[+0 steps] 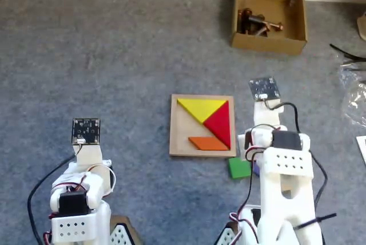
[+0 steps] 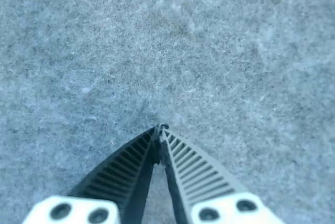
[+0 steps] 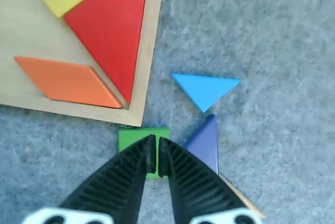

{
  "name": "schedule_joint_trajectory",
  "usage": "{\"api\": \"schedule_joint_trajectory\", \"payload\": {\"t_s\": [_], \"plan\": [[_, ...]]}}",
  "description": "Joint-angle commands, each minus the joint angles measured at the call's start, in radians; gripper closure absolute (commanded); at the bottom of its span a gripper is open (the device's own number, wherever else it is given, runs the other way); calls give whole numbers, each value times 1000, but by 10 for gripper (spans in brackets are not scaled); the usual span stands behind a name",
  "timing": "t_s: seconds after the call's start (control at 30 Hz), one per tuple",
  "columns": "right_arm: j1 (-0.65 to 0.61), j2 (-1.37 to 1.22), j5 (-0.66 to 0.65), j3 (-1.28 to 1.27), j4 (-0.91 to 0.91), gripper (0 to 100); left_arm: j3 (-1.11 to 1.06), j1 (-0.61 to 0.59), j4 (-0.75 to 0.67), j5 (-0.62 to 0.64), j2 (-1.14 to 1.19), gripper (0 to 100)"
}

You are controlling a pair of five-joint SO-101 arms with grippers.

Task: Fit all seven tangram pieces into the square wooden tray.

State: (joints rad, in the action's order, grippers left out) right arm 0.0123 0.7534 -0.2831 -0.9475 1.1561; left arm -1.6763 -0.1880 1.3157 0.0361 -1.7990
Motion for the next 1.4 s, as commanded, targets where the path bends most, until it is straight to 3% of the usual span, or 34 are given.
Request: {"api": "schedule_joint_trajectory", "payload": {"t_s": [0.0, 0.2, 1.13, 1.37], "plan": [[2, -15, 8, -18, -84, 991, -21, -8, 8, 2, 7, 995], [2, -10, 8, -79, -157, 991, -21, -8, 8, 2, 7, 995], [-7, -19, 8, -85, -162, 991, -21, -8, 8, 2, 7, 995], [-93, -13, 9, -104, -159, 991, -21, -8, 8, 2, 7, 995]]}}
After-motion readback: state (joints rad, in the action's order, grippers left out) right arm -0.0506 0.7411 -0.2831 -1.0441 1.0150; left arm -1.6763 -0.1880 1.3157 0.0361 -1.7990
